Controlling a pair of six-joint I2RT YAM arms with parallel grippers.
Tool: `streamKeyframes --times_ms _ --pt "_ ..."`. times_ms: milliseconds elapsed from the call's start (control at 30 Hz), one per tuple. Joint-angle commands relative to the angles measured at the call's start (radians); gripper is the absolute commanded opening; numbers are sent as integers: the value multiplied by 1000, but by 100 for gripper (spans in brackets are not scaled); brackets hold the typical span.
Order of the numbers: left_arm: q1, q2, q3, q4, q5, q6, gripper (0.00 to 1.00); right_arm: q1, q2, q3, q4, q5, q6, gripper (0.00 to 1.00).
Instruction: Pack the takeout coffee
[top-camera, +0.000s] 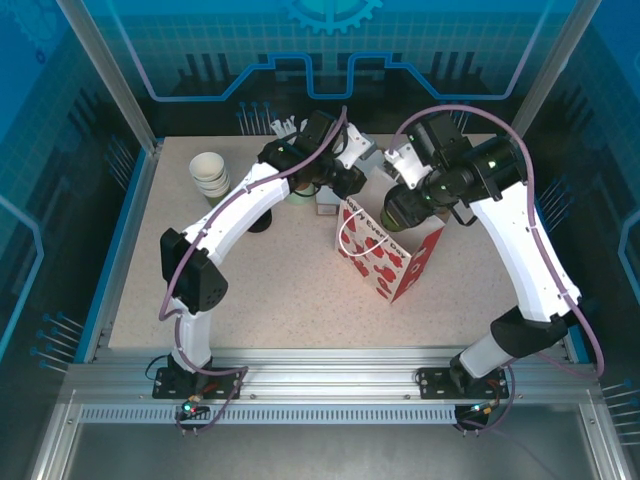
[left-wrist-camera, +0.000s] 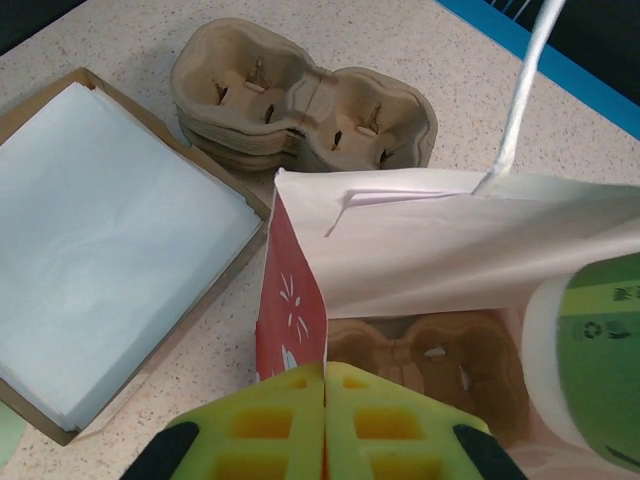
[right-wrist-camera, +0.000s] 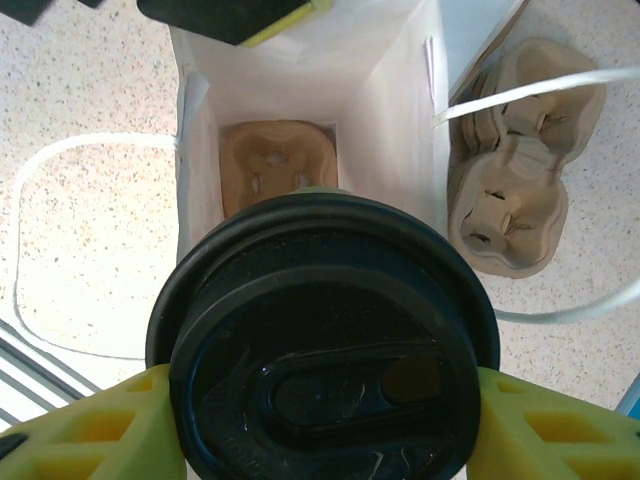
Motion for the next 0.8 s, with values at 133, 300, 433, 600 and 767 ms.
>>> streamKeyframes --times_ms 133,300,433,600,767 --pt "-3 -8 35 -50 38 65 4 -13 22 -50 -35 -42 -26 46" --pt "12 -19 32 -79 62 70 2 -13 48 -79 -31 -63 -31 46" --pt "26 -38 17 -85 79 70 2 -13 62 -92 -28 -87 -38 46" --pt "39 -51 1 -92 83 73 2 -11 71 -104 -26 -96 -46 46" --pt "45 -57 -9 -92 88 70 3 -8 82 -122 -12 -110 -45 46"
